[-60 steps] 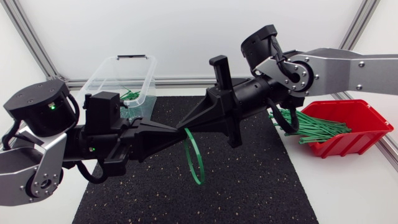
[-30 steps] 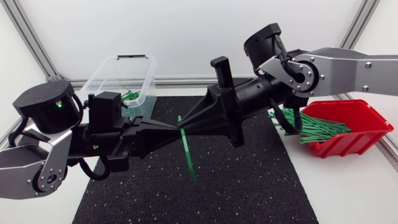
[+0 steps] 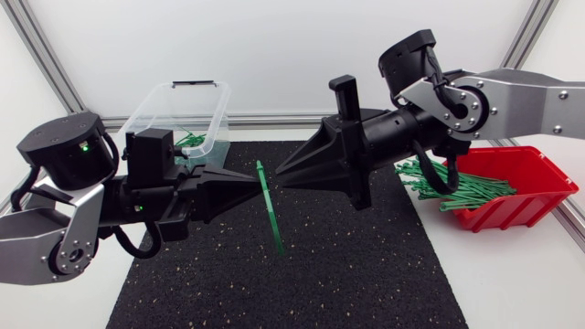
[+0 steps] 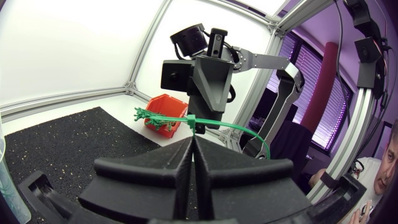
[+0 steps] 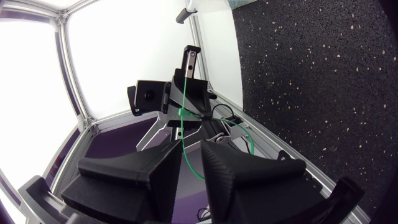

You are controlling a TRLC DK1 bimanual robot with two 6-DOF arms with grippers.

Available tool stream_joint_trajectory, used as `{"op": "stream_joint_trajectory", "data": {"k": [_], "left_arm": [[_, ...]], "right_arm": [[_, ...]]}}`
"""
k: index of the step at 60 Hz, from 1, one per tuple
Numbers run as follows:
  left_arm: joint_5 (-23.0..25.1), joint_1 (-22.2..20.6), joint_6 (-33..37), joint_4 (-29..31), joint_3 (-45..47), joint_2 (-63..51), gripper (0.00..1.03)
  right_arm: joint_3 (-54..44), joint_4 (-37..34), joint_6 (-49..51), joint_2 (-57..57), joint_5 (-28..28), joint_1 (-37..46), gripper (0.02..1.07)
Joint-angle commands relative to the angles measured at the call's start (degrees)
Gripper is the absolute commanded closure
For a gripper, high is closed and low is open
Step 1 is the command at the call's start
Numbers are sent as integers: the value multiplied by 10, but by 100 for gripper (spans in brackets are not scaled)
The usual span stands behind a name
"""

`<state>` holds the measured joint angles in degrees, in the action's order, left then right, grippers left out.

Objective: Take a green cable tie from the red box, thread the tail through the head to close it, then place it in the transparent bin on the left.

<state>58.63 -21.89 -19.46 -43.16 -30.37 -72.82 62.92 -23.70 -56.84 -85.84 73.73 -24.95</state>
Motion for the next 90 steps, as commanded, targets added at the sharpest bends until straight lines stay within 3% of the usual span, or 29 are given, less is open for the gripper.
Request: {"op": "stream_joint_trajectory", "data": {"k": [1, 12, 43, 66, 73, 78, 82, 90], "left_arm": [[7, -17, 1, -7, -7, -1, 100], [7, -42, 2, -7, -6, -5, 100], [7, -42, 5, -8, -1, -21, 100], [10, -40, -39, -7, -14, -15, 100], [13, -38, -48, -7, -16, -17, 100], [13, -38, -51, -8, -18, -15, 100], [14, -37, -56, -8, -18, -13, 100], [14, -35, -61, -8, -20, -11, 100]], "right_arm": [[-5, 8, -7, -22, 3, 4, 79], [12, 11, -8, -42, 2, 5, 79], [24, 11, -11, -36, -2, 10, 79], [24, 12, -13, -37, -11, -8, 80], [21, 17, -13, -37, -23, -9, 89], [21, 20, -15, -39, -27, -10, 89], [20, 22, -15, -38, -31, -10, 97], [21, 26, -19, -41, -32, -14, 101]]}}
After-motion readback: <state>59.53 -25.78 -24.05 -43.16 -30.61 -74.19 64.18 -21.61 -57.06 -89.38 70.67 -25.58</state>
